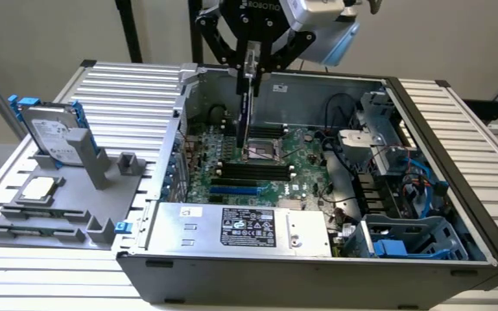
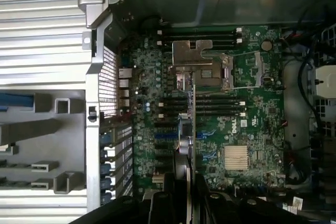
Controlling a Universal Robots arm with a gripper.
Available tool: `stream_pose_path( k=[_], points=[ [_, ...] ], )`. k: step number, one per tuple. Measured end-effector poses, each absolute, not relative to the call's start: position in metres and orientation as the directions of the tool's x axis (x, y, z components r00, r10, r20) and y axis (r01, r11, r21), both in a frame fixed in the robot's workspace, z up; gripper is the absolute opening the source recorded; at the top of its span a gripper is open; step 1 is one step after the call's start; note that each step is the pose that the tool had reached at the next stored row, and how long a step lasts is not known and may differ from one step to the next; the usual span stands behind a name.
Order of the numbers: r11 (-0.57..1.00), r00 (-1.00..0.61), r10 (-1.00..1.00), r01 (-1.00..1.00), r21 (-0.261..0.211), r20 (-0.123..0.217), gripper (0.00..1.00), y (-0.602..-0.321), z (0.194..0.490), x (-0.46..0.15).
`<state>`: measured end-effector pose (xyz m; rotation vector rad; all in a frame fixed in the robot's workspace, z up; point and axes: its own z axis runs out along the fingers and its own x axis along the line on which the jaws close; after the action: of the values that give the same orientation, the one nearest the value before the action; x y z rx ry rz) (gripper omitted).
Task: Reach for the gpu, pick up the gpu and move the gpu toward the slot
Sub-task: 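Pick up the gpu and move the gpu toward the slot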
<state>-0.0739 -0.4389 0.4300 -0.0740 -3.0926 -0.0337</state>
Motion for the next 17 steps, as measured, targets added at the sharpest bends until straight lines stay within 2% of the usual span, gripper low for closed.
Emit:
stream_pose_path(
  k=[8,17],
  points=[
    [0.999,-0.998,0.047,0.048,0.020,0.048,0.26,-0.423,0.416,-0.049],
    [0.999,-0.998,0.031,0.032,0.019,0.048,0.26,-0.421,0.408,-0.024]
  ],
)
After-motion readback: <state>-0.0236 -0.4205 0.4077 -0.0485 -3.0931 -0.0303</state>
